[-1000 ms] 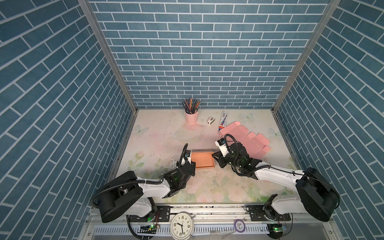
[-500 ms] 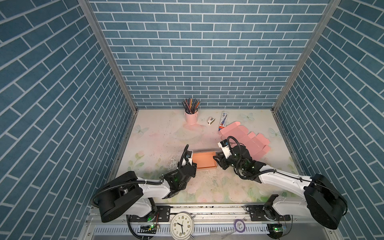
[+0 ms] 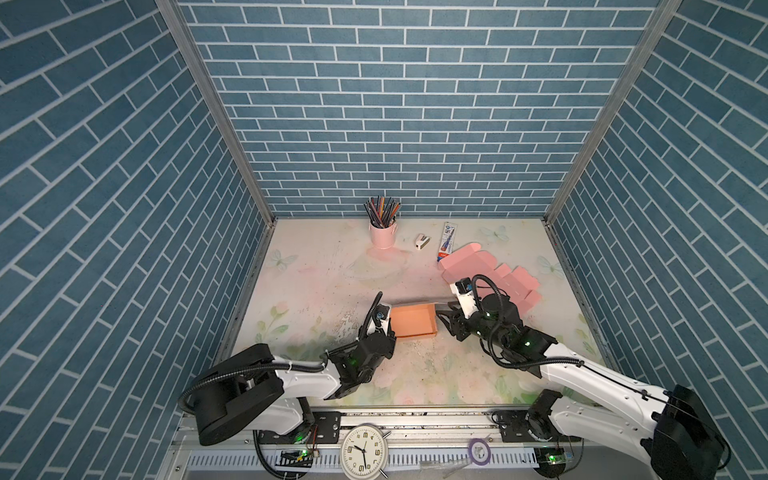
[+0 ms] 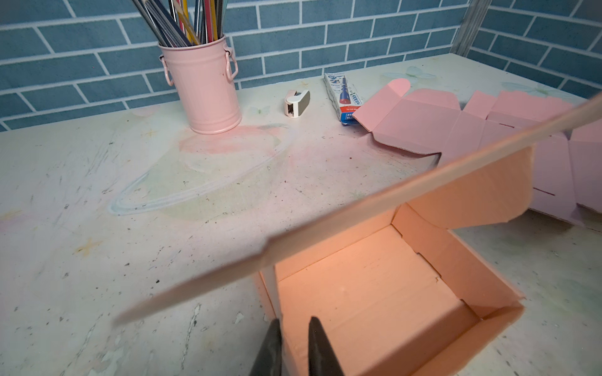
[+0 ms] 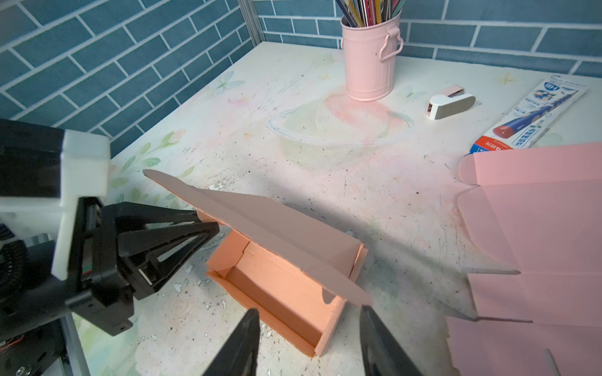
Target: Fold the paper box
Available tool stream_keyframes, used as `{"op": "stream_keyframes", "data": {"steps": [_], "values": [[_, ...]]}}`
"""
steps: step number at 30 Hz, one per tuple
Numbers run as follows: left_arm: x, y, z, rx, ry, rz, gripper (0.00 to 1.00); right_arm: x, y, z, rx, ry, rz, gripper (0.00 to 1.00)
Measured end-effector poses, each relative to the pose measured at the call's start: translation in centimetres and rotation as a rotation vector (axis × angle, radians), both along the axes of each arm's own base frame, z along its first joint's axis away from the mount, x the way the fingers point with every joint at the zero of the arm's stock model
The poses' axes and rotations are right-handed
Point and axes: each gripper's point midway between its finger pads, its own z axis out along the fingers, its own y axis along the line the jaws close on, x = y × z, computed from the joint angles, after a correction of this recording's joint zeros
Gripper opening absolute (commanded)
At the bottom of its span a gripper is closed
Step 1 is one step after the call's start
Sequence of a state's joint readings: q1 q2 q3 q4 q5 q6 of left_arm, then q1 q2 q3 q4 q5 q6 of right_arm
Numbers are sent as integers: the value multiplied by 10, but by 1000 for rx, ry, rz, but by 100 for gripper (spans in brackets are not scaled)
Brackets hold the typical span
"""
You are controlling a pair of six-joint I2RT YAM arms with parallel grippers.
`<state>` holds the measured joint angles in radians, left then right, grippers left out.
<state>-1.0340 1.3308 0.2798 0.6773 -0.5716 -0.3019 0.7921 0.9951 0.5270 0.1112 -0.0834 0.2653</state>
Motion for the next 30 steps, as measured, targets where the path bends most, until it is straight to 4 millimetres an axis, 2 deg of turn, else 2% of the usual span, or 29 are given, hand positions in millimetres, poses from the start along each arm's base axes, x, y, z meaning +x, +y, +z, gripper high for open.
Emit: {"op": "stream_keyframes", "data": {"steps": [3,6,10,13,16,20,25,27,30], "values": [[-4,-2,7,-25,3,-21,31,-2,-4,4,-2,-4,-8,51],[-8,-4,17,-65,12,-44,43,-1,-5,9,-11,3,-11,52],[-19,-4,21,-84,60,-88,55,3,-1,33,7,-18,-14,52],[-27,-2,26,-96,111,-111,70,11,3,54,21,-35,-22,52],[-34,-2,41,-135,149,-146,71,23,6,67,24,-31,-24,52],[-34,-6,78,-209,190,-193,72,51,8,78,13,-16,-40,52],[-21,-15,121,-284,216,-211,72,72,22,72,-22,14,-13,51],[-8,-12,126,-308,235,-195,72,76,28,63,-36,37,4,51],[12,-4,114,-318,289,-155,72,78,32,45,-65,74,22,50]]}}
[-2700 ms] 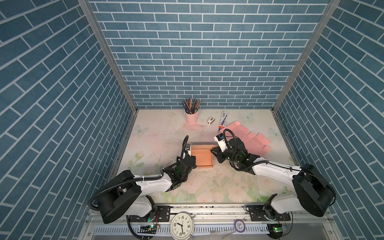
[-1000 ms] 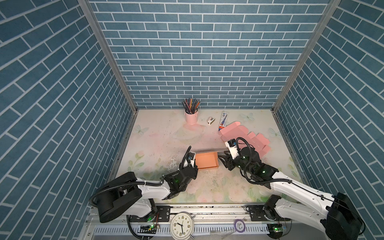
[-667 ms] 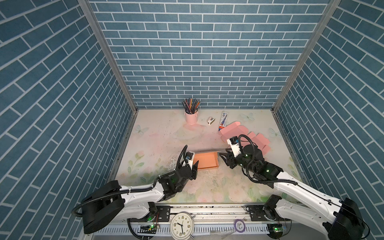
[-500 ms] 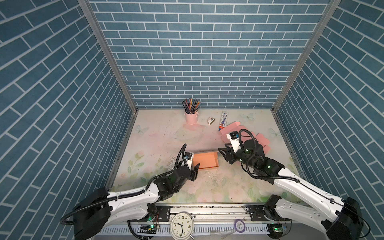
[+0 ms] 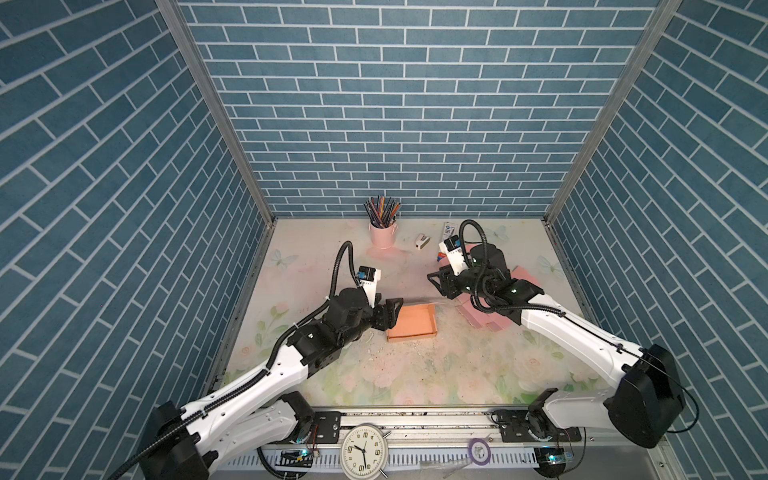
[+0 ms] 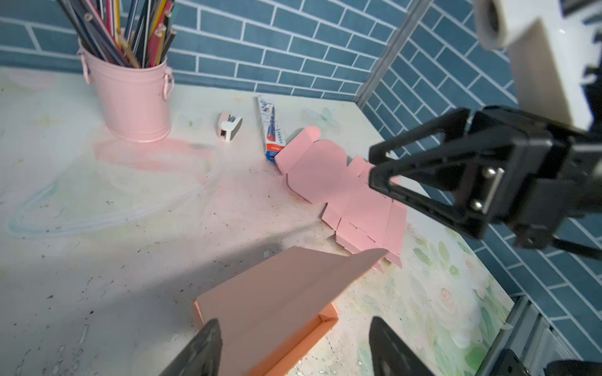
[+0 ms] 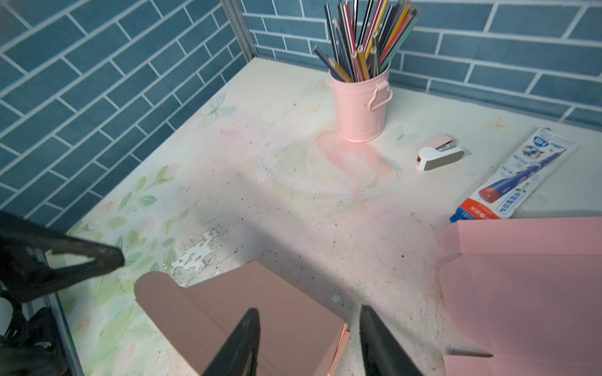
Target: Fold the paper box
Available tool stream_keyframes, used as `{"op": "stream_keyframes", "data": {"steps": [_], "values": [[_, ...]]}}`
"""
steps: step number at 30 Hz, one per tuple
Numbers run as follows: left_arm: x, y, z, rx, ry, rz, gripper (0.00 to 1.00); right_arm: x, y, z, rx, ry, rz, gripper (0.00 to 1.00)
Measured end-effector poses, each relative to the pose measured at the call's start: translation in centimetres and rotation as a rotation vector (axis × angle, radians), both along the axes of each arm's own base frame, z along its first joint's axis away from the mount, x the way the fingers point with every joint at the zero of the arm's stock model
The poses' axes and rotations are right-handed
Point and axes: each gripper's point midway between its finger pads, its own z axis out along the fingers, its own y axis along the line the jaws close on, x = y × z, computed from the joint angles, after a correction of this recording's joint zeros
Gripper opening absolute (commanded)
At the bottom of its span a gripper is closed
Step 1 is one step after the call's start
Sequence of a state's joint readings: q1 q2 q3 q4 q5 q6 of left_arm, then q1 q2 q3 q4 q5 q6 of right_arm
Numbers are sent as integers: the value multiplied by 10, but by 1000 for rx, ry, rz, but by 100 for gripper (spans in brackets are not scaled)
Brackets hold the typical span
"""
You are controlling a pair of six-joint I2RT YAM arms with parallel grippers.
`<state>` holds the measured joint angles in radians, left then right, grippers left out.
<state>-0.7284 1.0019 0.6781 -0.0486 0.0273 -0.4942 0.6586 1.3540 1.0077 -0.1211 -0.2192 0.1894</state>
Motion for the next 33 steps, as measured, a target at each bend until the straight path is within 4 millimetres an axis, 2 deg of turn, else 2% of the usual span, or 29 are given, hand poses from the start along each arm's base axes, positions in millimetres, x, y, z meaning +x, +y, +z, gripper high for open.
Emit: {"op": "stream_keyframes", "data": {"steps": [5,10,25,33], "values": [[24,13,-30,16,106,36,72,1,4,-24,-36,50,16,49],[38,20,-44,3,148,49,72,0,7,-35,-45,80,32,48],[21,21,-91,23,229,9,62,-29,-2,-91,-86,205,78,47],[12,19,-117,31,273,-7,60,-38,-7,-108,-97,237,85,46]]}}
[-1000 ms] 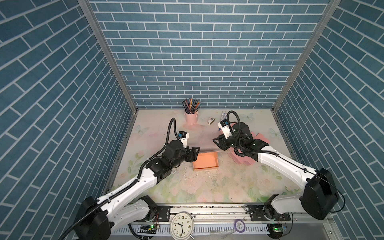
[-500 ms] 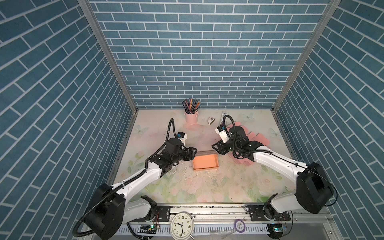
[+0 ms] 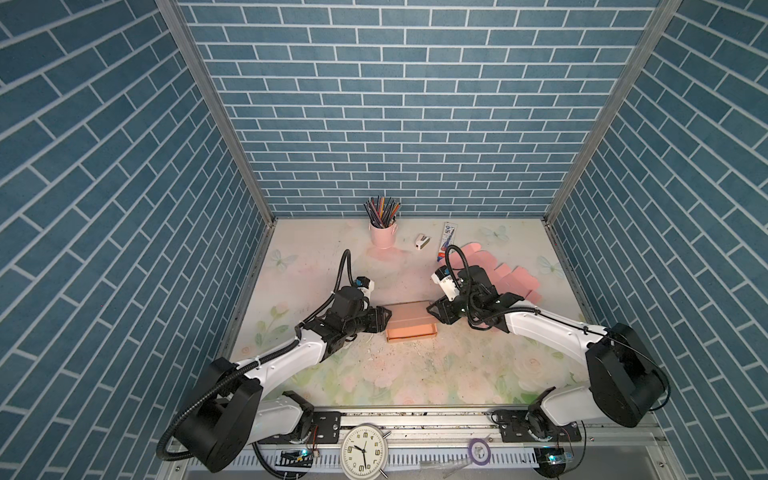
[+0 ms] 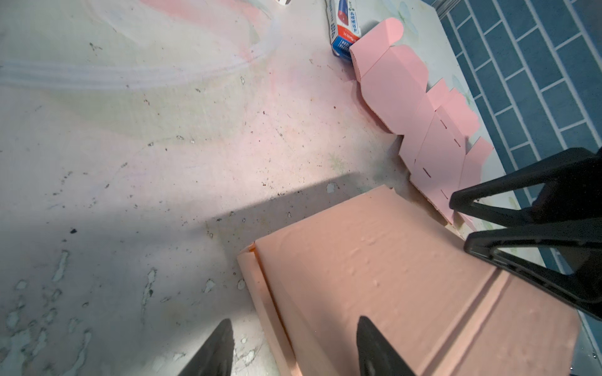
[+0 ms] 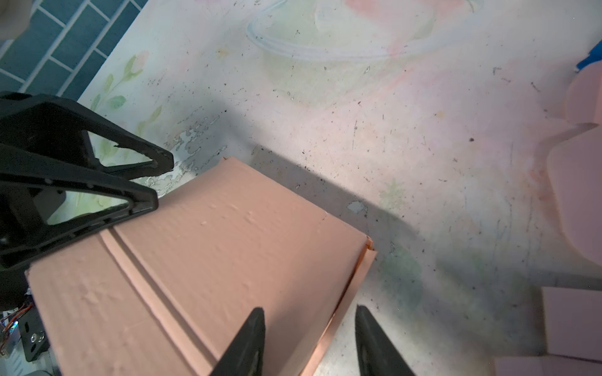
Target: Fold the paper box
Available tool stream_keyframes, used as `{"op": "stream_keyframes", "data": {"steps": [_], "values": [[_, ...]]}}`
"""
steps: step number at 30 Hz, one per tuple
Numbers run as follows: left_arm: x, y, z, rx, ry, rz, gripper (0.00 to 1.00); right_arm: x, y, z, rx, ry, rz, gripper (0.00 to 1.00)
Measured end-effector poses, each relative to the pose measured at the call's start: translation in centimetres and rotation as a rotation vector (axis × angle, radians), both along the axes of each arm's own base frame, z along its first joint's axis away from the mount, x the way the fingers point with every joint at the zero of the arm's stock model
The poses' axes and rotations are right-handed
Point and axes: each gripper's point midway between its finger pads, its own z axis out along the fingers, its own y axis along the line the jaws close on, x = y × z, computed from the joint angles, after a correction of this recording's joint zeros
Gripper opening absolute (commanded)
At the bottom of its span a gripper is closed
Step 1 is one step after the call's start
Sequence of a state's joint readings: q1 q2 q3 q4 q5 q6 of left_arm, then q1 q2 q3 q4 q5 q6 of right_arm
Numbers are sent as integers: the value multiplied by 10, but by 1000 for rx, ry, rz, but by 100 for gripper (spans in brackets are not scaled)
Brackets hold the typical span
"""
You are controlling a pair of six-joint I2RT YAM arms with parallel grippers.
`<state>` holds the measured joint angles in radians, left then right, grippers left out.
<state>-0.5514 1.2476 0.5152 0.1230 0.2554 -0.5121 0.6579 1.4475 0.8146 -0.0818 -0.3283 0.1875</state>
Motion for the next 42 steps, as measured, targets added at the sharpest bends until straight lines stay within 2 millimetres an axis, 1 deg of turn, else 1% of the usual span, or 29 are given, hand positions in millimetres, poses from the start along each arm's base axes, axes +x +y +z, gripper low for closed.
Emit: {"op": "stream_keyframes", "data": {"steps": [7,13,22,28,33,42], "values": [[-5,-4,-14,3,12,-15,60,-5,-2,-9,6,29,-9,45],[-8,-8,-24,13,24,-27,59,-11,-6,-21,3,59,-21,45],[-15,-9,-41,27,49,-35,55,-12,-6,-31,-2,76,-25,45],[-13,-10,-42,24,45,-36,54,-16,-11,-42,-25,95,-32,45],[-12,-11,-43,19,40,-35,52,-19,-15,-47,-38,102,-39,45],[-12,-12,-43,14,34,-36,49,-20,-15,-49,-35,116,-51,46]]}}
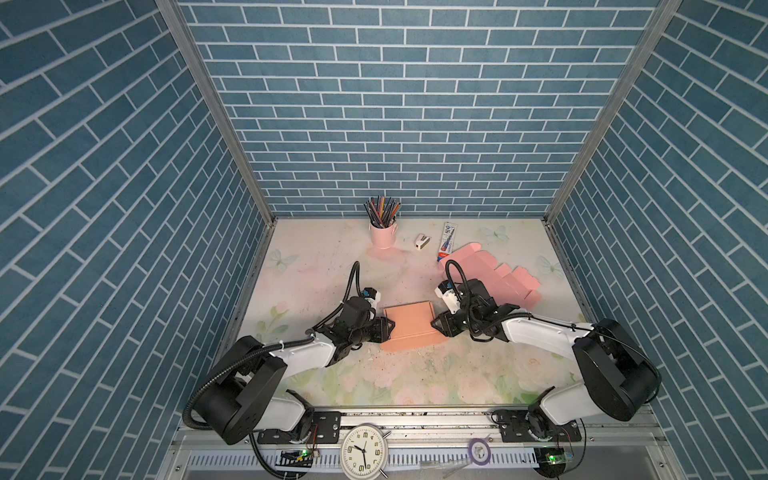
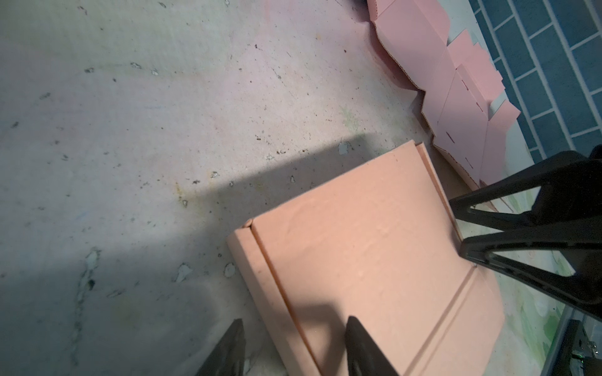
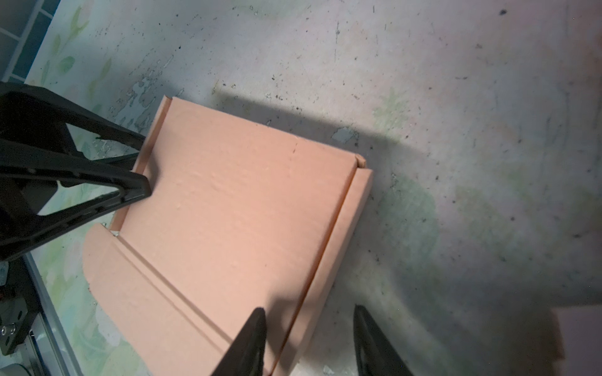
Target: Fold the paper box
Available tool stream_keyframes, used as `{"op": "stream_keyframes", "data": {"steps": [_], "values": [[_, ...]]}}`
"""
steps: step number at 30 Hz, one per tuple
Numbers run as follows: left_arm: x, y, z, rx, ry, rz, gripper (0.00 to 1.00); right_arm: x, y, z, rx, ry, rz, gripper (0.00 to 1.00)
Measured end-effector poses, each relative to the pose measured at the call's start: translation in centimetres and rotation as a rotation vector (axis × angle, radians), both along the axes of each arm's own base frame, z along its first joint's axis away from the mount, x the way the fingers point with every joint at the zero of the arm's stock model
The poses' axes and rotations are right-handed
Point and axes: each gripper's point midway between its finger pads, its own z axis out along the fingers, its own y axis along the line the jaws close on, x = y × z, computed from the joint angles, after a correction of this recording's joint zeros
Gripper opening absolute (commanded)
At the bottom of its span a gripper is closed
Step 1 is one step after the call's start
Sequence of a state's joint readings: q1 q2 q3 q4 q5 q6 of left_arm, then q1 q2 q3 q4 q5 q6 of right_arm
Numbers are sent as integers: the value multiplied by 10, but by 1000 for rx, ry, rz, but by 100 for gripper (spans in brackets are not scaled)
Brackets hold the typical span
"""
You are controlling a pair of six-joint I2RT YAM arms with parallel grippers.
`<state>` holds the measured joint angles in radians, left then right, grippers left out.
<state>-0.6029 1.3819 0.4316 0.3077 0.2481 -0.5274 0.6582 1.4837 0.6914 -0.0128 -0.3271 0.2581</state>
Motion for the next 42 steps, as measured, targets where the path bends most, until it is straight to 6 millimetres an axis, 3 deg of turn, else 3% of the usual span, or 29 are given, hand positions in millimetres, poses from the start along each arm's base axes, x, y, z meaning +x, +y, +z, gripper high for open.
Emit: {"op": "stream_keyframes", "data": {"steps": [7,20,29,34,42], "values": [[0,0,0,0,-1,0,46,0,2,2,13,4,1,45],[7,7,2,17,-16,28,42,-14,27,7,87,30,56,46],[6,12,5,26,-16,36,41,-15,26,13,102,19,53,48],[2,16,14,30,-28,33,57,-15,22,30,122,-18,44,50],[-15,22,36,43,-60,28,58,-31,8,30,115,3,21,51]]}}
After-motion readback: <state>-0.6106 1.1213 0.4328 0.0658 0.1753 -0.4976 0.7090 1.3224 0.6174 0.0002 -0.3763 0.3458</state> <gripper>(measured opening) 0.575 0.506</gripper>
